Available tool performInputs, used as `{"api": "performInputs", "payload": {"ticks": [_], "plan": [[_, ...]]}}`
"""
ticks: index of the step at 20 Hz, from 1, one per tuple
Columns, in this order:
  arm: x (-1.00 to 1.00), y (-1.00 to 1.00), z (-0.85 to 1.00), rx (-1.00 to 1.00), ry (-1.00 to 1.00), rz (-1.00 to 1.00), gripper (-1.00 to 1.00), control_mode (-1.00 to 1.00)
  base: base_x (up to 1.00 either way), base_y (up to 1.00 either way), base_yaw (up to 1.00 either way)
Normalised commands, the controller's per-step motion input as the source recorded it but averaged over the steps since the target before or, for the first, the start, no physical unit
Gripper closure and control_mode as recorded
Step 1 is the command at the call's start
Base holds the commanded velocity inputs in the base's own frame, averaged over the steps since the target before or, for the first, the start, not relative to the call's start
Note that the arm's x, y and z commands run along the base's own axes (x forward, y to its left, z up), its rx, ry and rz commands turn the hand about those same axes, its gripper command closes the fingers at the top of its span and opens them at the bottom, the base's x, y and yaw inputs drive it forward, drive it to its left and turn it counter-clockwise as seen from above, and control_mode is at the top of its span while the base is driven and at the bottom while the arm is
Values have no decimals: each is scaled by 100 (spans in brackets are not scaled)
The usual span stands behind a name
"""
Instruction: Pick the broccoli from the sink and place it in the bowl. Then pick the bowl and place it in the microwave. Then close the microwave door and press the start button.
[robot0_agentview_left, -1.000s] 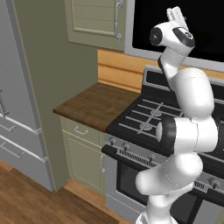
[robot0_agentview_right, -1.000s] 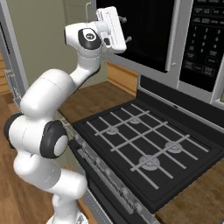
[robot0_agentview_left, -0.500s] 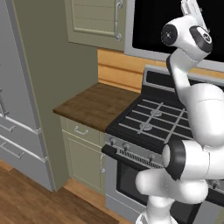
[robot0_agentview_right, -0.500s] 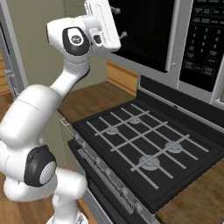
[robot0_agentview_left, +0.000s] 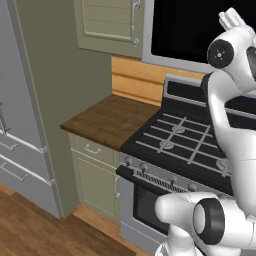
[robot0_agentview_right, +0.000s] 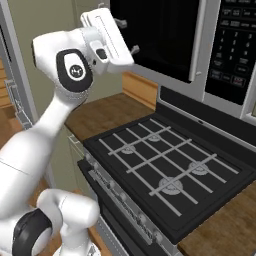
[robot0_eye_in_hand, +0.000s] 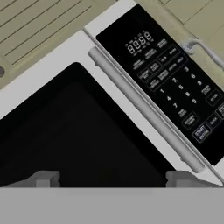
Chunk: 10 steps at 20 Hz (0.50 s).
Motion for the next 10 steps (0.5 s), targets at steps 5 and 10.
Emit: {"api": "performInputs", "payload": {"ticks": [5, 10], "plan": [[-93, 0, 0, -2, 29, 17, 100, -100, 0, 0, 0], [-77, 16, -36, -6, 5, 5, 100, -100, 0, 0, 0]]}}
